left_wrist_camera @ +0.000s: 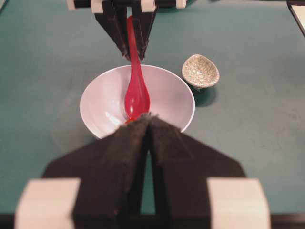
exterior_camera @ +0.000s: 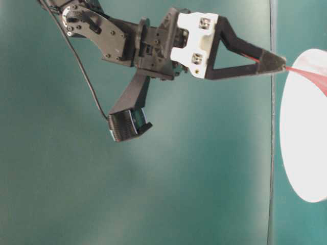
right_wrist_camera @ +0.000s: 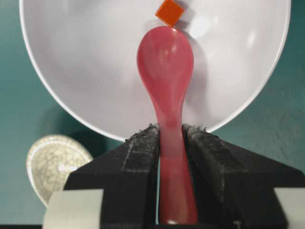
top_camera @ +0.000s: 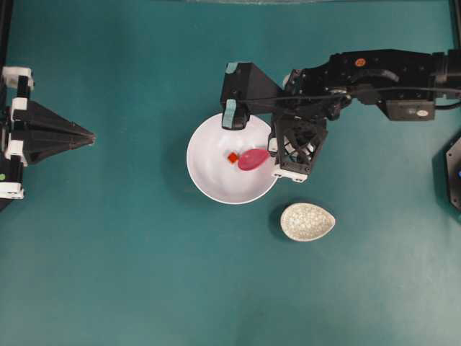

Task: Grip the spoon and scoop the red block from the bowl with right arm.
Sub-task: 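Lower the spoon into the bowl and push it under the red cube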

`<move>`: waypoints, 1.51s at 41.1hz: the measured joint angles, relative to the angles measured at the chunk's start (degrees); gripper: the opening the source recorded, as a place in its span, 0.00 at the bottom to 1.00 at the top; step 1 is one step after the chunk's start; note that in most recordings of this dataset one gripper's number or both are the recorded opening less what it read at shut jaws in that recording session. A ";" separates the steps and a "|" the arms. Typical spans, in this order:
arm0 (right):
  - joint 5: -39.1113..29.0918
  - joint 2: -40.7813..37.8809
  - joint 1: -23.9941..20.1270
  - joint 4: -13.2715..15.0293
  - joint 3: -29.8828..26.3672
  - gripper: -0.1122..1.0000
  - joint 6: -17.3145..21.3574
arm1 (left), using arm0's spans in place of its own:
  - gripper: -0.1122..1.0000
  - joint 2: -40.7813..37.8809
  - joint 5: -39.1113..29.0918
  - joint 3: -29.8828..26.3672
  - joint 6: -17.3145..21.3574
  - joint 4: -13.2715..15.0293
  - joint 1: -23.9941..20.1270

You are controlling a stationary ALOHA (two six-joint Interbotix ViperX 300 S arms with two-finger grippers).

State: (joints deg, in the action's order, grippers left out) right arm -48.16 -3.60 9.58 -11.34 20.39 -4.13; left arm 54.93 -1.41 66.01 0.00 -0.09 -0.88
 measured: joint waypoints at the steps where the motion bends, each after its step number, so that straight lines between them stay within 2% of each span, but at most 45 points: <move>1: 0.26 -0.09 0.00 0.09 0.00 0.32 0.00 | 0.10 0.00 -0.09 0.00 0.00 0.00 0.00; 13: 4.39 -1.32 -0.09 0.09 -0.97 0.32 0.09 | 0.10 0.00 0.00 0.00 0.18 0.00 0.00; 27: 5.27 -2.37 -0.44 0.00 -2.90 0.32 0.09 | 0.10 0.00 0.00 0.00 0.09 -0.09 0.00; 44: 9.76 -2.46 -1.67 -0.09 -3.08 0.32 0.97 | 0.10 -0.09 0.00 0.00 0.18 0.00 0.00; 62: 10.63 -2.46 -1.58 -0.09 -3.08 0.32 0.97 | 0.10 0.00 0.00 0.00 0.18 0.00 0.09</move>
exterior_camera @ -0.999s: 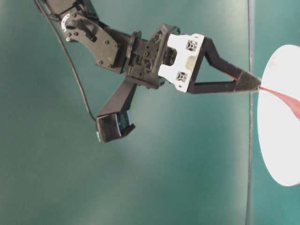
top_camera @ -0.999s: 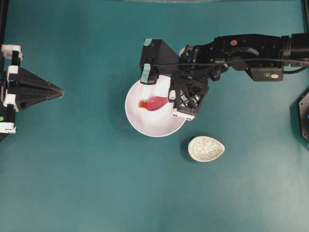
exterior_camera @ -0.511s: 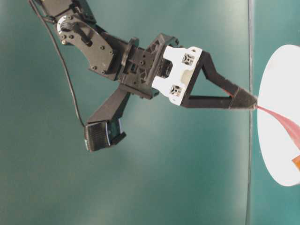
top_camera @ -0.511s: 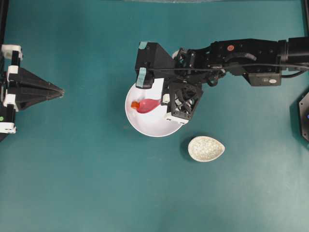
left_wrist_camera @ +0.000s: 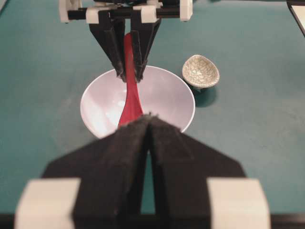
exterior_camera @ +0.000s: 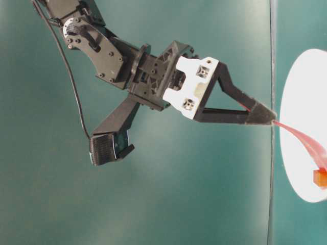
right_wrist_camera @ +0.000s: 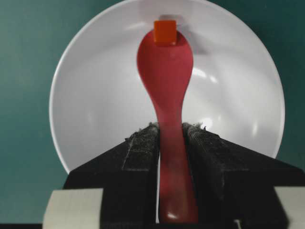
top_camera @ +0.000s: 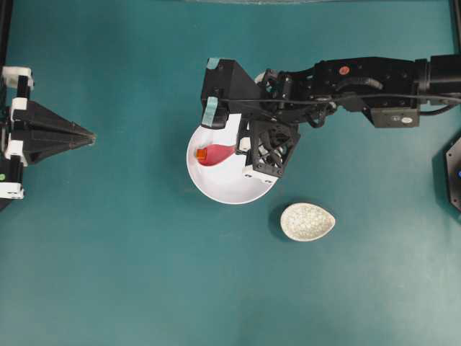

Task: Grip the spoon and scoop the red block from the bowl with right arm.
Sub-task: 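Lower the spoon into the bowl and push it under the red cube, then lift the spoon with the red cube up out of the bowl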

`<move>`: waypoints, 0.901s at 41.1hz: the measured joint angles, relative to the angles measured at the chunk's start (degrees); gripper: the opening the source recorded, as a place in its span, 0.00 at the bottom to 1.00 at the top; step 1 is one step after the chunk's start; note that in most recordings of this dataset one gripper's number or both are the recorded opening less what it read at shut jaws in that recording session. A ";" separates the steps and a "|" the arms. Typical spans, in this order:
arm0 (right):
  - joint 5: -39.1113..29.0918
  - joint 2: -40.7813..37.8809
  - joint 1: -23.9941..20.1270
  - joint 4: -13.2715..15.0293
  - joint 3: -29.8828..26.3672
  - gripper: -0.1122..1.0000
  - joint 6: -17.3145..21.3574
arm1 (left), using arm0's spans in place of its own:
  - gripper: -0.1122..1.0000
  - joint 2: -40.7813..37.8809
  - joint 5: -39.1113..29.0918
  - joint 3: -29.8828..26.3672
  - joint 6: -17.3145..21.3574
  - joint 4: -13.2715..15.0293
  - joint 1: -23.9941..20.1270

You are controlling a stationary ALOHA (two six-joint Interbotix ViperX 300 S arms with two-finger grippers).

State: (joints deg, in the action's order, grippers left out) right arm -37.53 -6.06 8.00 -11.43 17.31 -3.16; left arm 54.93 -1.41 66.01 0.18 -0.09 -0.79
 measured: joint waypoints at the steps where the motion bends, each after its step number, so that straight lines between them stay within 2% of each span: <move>1: 0.09 0.00 0.00 0.00 0.00 0.32 0.00 | 0.10 0.00 0.00 0.00 0.00 0.00 0.00; 25: 0.44 1.93 -0.18 -0.09 1.93 0.32 0.18 | 0.10 0.18 0.00 0.00 -0.09 0.00 0.00; 37: 7.29 4.75 -0.97 -0.26 6.59 0.32 0.35 | 0.10 0.18 0.00 0.00 -0.44 0.00 -0.09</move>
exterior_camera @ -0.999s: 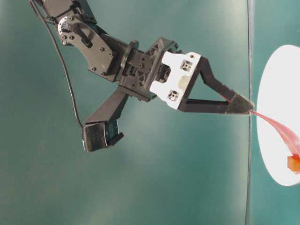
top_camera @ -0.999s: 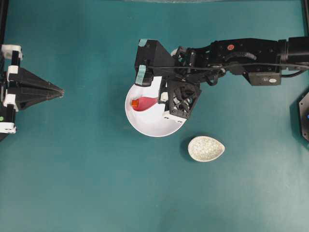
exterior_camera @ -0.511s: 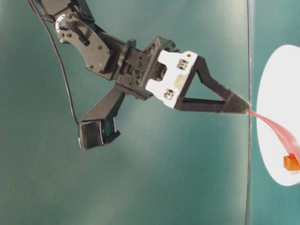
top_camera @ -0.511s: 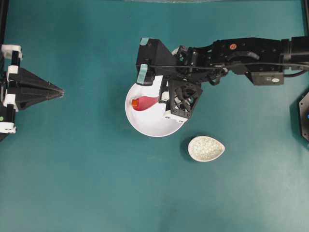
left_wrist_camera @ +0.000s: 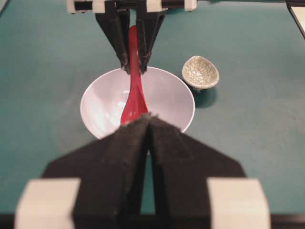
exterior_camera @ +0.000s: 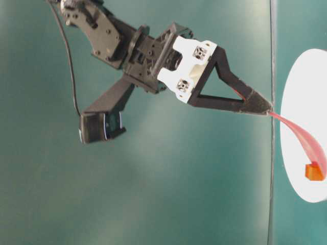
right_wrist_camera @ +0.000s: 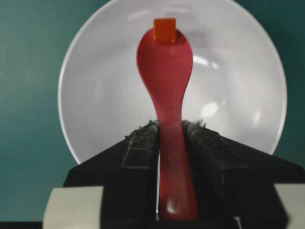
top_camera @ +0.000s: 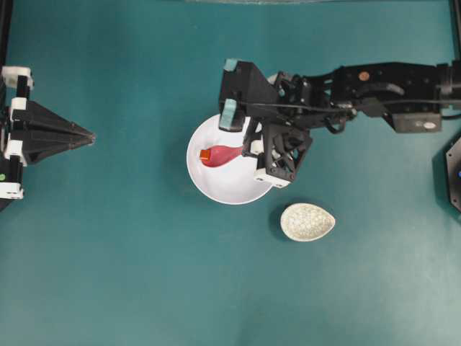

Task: Grip the spoon and scoop the red block from the bowl with right arm.
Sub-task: 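Lift the spoon with the red cube up out of the bowl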

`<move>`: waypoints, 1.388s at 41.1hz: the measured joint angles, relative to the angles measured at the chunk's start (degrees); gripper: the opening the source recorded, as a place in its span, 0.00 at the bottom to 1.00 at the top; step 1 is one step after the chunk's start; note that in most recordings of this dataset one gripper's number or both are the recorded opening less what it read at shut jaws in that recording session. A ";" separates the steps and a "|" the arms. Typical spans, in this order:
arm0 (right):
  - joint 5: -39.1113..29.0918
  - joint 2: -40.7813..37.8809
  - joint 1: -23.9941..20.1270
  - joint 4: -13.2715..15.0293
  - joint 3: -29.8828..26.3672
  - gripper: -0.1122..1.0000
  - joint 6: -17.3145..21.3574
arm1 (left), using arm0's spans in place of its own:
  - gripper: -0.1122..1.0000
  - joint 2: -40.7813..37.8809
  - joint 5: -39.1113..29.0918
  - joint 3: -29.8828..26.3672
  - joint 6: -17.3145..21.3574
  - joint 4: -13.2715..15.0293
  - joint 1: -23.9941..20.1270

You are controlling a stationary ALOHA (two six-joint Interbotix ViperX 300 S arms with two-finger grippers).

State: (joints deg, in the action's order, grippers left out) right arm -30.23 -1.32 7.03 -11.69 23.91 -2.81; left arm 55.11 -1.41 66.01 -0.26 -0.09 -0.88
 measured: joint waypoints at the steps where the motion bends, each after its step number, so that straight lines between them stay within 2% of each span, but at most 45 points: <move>1: 1.14 0.53 -0.09 0.00 0.62 0.32 0.00 | 0.10 0.00 0.00 0.00 0.00 0.00 0.00; 14: 19.34 9.40 -1.23 -0.62 12.39 0.32 0.09 | 0.10 0.18 0.00 0.00 -0.09 0.00 0.09; 19: 23.99 12.92 -1.41 -1.58 16.26 0.32 0.26 | 0.10 0.18 0.00 0.00 -0.09 0.00 0.09; 24: 27.51 16.08 -1.41 -3.25 19.42 0.32 2.02 | 0.10 0.18 0.00 0.00 -0.09 0.00 0.09; 35: 30.41 19.69 -2.11 -3.60 21.71 0.32 4.92 | 0.10 0.09 0.00 -0.18 -0.26 0.00 0.09; 48: 30.59 20.30 -3.34 -3.52 21.53 0.32 4.66 | 0.10 0.18 0.00 -0.26 -0.35 0.00 0.09; 52: 30.59 20.74 -3.34 -2.55 21.09 0.32 4.39 | 0.10 0.18 0.00 -0.26 -0.35 0.00 0.00; 57: 30.06 21.53 -3.34 0.09 20.21 0.32 4.13 | 0.10 0.18 0.00 -0.26 -0.35 0.00 0.09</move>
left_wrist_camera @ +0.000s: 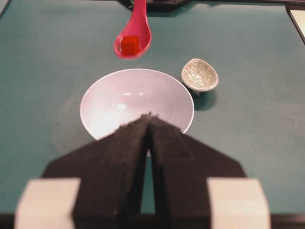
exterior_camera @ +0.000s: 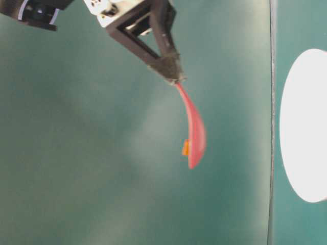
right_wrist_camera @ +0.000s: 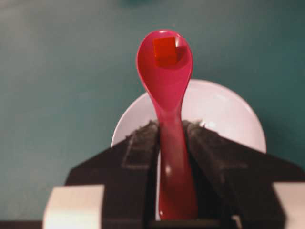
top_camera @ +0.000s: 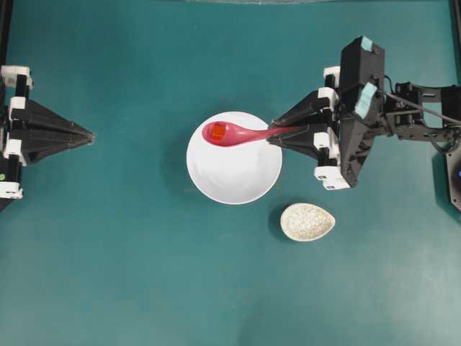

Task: Grip the spoon and scoop the red block from the bowl with right arm.
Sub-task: 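Lift the spoon with the red cube up out of the bowl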

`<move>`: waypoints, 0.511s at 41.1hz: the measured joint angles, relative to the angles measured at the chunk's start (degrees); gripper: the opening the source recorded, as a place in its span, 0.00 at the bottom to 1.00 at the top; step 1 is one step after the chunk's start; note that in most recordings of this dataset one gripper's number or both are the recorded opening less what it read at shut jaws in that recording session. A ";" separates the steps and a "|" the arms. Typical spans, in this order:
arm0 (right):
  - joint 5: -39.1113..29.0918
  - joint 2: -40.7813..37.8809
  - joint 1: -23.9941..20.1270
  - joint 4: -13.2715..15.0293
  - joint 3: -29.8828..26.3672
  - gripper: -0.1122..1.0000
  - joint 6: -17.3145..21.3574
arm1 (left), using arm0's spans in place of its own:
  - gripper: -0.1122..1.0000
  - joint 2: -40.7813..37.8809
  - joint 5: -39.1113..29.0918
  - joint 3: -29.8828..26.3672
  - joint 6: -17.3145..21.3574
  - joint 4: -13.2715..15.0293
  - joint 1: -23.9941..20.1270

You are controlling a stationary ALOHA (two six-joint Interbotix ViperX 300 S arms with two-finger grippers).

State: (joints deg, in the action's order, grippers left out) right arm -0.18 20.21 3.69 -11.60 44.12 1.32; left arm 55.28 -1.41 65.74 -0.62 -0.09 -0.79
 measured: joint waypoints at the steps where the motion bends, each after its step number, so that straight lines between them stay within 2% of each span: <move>1: -0.26 0.18 0.00 0.53 -0.18 0.32 -0.09 | 0.10 0.00 0.00 0.00 0.00 0.00 0.00; 14: -5.54 1.05 0.00 5.98 -2.81 0.32 -0.18 | 0.10 -0.09 0.00 0.00 0.00 0.00 -0.09; 21: -5.89 1.14 0.00 8.35 -3.25 0.32 -0.18 | 0.10 0.00 0.00 0.00 -0.09 0.00 0.00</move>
State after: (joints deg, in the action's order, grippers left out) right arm -6.06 21.36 3.69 -3.25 40.87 1.14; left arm 55.28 -1.41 65.74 -0.70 -0.09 -0.79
